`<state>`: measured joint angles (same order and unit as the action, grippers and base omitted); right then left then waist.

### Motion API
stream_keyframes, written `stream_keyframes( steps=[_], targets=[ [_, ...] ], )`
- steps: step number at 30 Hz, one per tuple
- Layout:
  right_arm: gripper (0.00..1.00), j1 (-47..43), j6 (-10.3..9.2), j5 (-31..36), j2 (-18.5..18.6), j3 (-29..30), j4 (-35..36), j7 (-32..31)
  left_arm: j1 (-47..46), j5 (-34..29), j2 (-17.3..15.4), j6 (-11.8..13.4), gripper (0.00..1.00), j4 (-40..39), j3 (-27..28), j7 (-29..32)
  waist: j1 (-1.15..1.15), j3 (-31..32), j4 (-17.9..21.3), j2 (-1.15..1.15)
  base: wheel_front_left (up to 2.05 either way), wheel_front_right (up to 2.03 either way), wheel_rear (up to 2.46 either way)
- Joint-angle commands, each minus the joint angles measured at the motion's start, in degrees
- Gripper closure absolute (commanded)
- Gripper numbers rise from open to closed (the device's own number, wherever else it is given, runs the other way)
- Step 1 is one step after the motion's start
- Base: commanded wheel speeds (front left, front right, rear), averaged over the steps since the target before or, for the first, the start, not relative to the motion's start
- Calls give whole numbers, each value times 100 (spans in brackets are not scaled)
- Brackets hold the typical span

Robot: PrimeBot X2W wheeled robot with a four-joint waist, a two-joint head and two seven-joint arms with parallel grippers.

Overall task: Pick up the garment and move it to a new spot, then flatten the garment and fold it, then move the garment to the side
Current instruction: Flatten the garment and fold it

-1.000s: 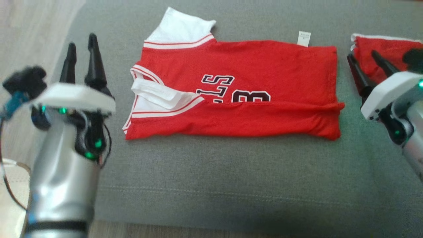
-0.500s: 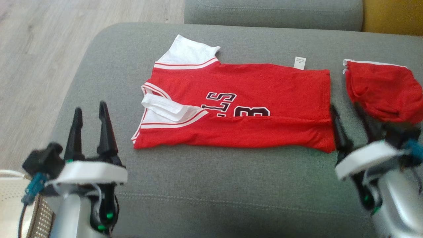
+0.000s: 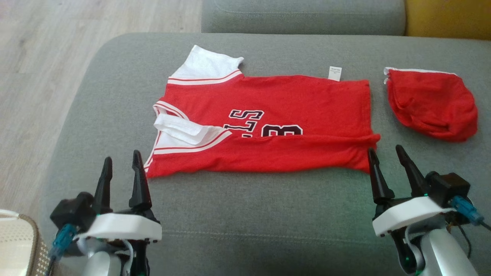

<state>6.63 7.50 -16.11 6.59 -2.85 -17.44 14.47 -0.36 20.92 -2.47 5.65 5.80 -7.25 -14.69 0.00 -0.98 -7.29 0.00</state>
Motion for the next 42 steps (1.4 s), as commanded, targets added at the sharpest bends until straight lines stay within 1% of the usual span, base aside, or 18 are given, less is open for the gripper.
stream_keyframes(
  steps=[1, 6, 13, 18, 21, 22, 24, 25, 29, 35, 42],
  targets=[
    [0, 201, -1, 45, -6, -104, 224, 52, -290, -7, -42, 48, 0, -111, 148, -30, 0, -48, 56, 0, 0, 0, 0],
    [0, 317, -1, 70, -1, -116, 301, 52, -555, 14, -42, 156, 0, 400, 88, -30, 0, -314, 220, 0, 0, 0, 0],
    [0, 537, -1, 60, 89, -149, 409, 52, -1377, 28, -42, 288, 0, 1611, -12, -30, 0, -916, 456, 0, 0, 0, 0],
    [0, 661, -1, 30, 131, -121, 492, 52, -1950, -10, -41, 446, 0, 2571, 162, -30, 0, -1251, 563, 0, 0, 0, 0],
    [0, 735, -1, 23, 129, -136, 536, 52, -2211, -91, -41, 440, 0, 3094, 244, -30, 0, -1402, 617, 0, 0, 0, 0],
    [0, 735, -1, 23, 129, -136, 536, 52, -2211, -91, -41, 440, 0, 3094, 244, -30, 0, -1402, 617, 0, 0, 0, 0],
    [0, 779, -1, 16, 120, -134, 556, 52, -2357, -161, -53, 419, 0, 3426, 269, -30, 0, -1470, 639, 0, 0, 0, 0],
    [0, 816, -1, 8, 106, -131, 567, 52, -2483, -219, -69, 400, 0, 3729, 282, -30, 0, -1519, 657, 0, 0, 0, 0],
    [0, 855, -1, 6, 74, -130, 584, 52, -2678, -311, -85, 390, 0, 4145, 318, -30, 0, -1586, 668, 0, 0, 0, 0],
    [0, 892, -1, -4, 39, -170, 559, 52, -2820, -483, -137, 492, 0, 4698, 295, -30, 0, -1599, 692, 0, 0, 0, 0],
    [0, 855, -1, -21, 7, -142, 470, 52, -2742, -543, -185, 483, 0, 4912, 322, -30, 0, -1473, 633, 0, 0, 0, 0]
  ],
)
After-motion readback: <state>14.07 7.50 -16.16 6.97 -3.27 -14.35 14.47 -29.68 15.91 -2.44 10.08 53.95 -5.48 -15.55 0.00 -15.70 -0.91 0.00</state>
